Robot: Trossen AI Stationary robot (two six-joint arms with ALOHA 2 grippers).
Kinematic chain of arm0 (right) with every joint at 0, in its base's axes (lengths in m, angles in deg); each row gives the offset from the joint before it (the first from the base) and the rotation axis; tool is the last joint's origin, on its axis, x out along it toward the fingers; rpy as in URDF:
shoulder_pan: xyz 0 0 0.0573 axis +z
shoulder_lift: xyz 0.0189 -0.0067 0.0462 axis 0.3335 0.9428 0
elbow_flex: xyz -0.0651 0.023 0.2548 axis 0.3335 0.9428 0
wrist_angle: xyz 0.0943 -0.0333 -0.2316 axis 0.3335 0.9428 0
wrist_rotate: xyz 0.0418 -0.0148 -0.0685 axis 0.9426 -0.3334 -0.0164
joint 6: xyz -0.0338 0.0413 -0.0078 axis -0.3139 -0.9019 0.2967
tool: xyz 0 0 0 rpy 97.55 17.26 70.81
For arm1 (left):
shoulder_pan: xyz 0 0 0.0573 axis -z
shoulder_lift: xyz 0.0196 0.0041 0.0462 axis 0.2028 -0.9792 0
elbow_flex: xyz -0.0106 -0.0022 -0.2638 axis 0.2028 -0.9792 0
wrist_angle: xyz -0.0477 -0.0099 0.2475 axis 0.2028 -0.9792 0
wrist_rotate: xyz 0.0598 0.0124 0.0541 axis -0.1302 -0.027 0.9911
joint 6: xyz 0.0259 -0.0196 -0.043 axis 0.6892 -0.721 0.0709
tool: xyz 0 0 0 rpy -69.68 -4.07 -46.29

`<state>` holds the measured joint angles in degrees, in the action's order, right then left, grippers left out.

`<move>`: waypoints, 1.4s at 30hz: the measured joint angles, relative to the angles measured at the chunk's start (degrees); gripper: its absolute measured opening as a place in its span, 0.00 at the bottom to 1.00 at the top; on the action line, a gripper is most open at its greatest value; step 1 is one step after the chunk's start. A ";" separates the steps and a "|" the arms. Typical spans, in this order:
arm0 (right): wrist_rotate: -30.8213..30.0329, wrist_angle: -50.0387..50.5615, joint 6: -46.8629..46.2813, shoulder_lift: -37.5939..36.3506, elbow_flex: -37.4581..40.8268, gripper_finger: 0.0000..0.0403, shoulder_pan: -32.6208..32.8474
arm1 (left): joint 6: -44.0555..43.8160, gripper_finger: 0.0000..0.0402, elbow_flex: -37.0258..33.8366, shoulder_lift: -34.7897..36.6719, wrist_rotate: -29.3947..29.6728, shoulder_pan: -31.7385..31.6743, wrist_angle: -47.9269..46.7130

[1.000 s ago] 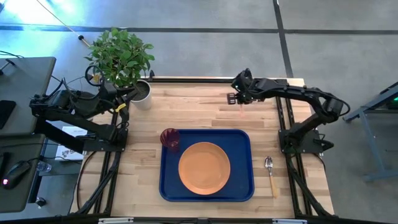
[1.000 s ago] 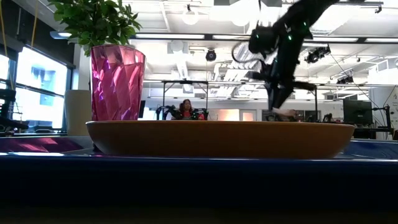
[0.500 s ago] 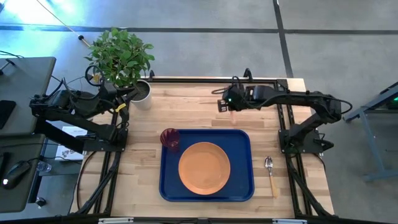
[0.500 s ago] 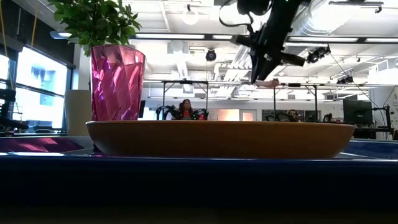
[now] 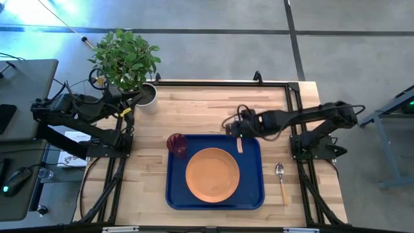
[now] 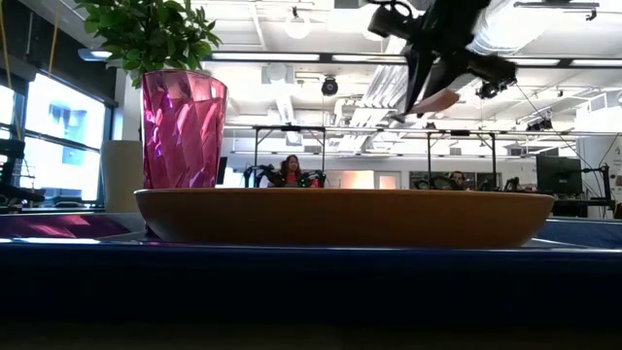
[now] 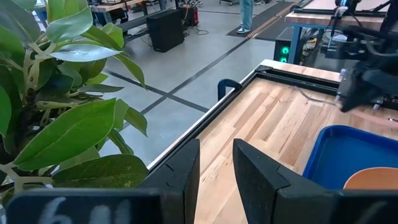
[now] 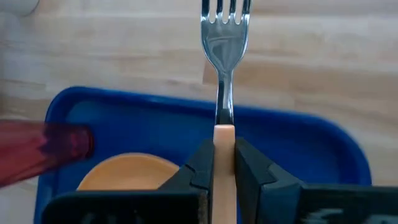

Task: Pick and place plate/cup/fork/spoon on tray
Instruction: Put the light orange fork on the right side of the orange plate

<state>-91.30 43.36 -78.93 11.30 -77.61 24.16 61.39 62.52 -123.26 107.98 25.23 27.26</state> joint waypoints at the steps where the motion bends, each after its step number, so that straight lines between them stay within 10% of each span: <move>1: -0.37 0.54 -2.07 0.00 0.00 0.05 1.22 | 0.00 0.22 0.00 0.01 -0.01 0.00 -0.01; 22: 3.05 6.62 -32.67 6.26 0.02 0.05 20.25 | 1.92 0.22 0.00 0.00 -0.11 0.01 -0.16; 42: 9.00 2.57 -32.64 18.75 0.07 0.05 23.13 | 1.92 0.22 0.00 0.00 -0.11 0.01 -0.14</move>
<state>-82.30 45.92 -111.57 30.05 -77.54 47.29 63.31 62.52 -123.26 107.87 25.24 27.12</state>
